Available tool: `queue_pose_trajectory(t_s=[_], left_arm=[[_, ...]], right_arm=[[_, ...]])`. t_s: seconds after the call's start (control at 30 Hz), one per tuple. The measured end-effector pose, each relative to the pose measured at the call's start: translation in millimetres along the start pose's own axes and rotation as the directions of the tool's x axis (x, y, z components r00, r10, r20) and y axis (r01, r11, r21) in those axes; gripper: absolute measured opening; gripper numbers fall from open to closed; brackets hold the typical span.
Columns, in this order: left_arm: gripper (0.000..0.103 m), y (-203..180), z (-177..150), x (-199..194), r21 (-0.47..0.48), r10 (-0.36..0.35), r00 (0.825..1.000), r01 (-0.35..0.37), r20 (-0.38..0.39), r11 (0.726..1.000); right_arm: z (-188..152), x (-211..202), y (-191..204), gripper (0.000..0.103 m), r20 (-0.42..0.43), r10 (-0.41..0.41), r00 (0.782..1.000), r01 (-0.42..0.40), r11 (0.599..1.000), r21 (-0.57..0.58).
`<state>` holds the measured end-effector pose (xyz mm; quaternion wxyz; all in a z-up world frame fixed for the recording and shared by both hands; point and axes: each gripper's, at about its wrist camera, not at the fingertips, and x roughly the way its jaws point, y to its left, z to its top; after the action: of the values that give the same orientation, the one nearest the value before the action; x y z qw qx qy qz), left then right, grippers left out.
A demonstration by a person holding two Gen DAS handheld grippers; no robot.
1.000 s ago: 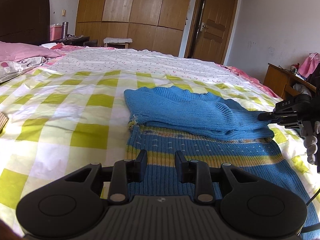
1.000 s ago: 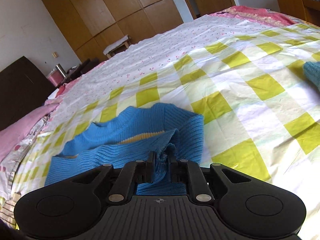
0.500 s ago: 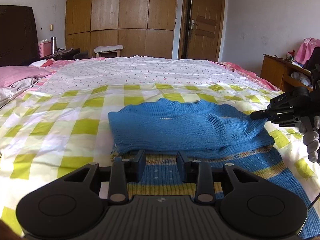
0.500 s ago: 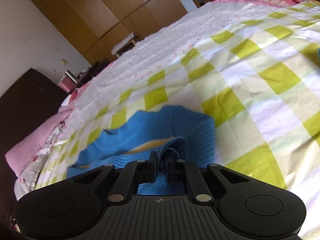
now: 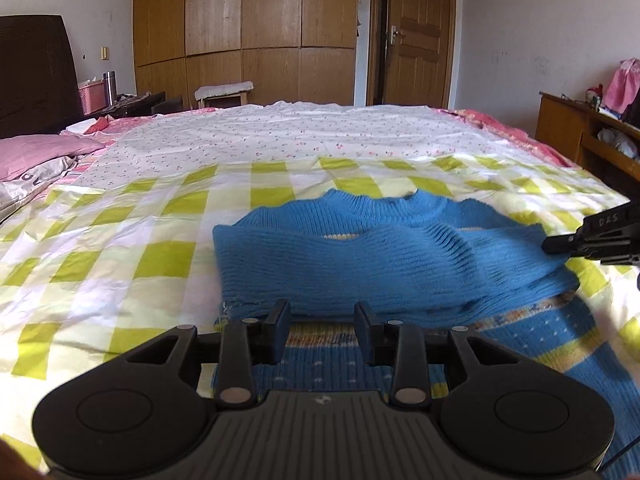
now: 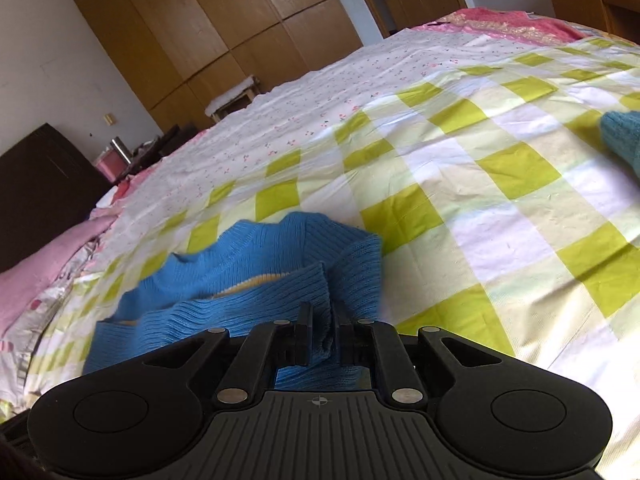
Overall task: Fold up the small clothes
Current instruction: 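Lower the hem onto the collar and open the right gripper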
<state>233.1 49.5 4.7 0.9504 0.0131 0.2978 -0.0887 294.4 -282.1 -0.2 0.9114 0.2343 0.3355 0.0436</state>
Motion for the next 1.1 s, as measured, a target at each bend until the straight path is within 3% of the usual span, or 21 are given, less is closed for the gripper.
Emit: queue_pose_trajectory(t_s=[0.23,0.4,0.57,0.67,0.8,1.1], left_arm=[[0.040,4.7,8.1,3.7,-0.029,0.004,1.000,-0.003,0.012,1.000],[0.040,0.1,25.3,15.2,-0.016,0.007,1.000,-0.006,0.026,1.000],[0.040,-3.0,35.7,34.9,0.003,0.029,1.000,-0.029,0.003,1.000],[0.040,-3.0,35.8,47.5,0.010,0.064,0.997,-0.063,-0.038,0.998],[0.040,-2.3,29.0,56.7,0.024,0.089,0.993,-0.087,-0.075,0.996],[0.042,-1.5,26.6,58.3,0.039,0.096,0.992,-0.093,-0.083,0.995]], right_arm=[[4.9,-12.4,25.2,0.013,0.073,0.009,0.997,-0.001,0.994,-0.107],[2.2,2.8,55.2,0.014,0.072,0.003,0.997,0.015,0.970,-0.242],[0.0,27.6,61.9,0.014,0.031,-0.025,0.999,0.033,0.954,-0.297],[-4.1,40.4,54.8,0.014,0.004,-0.064,0.998,0.062,0.948,-0.311],[-6.3,41.1,49.5,0.012,0.007,-0.057,0.998,0.056,0.946,-0.320],[-8.9,42.4,50.6,0.012,0.008,-0.065,0.998,0.064,0.940,-0.335]])
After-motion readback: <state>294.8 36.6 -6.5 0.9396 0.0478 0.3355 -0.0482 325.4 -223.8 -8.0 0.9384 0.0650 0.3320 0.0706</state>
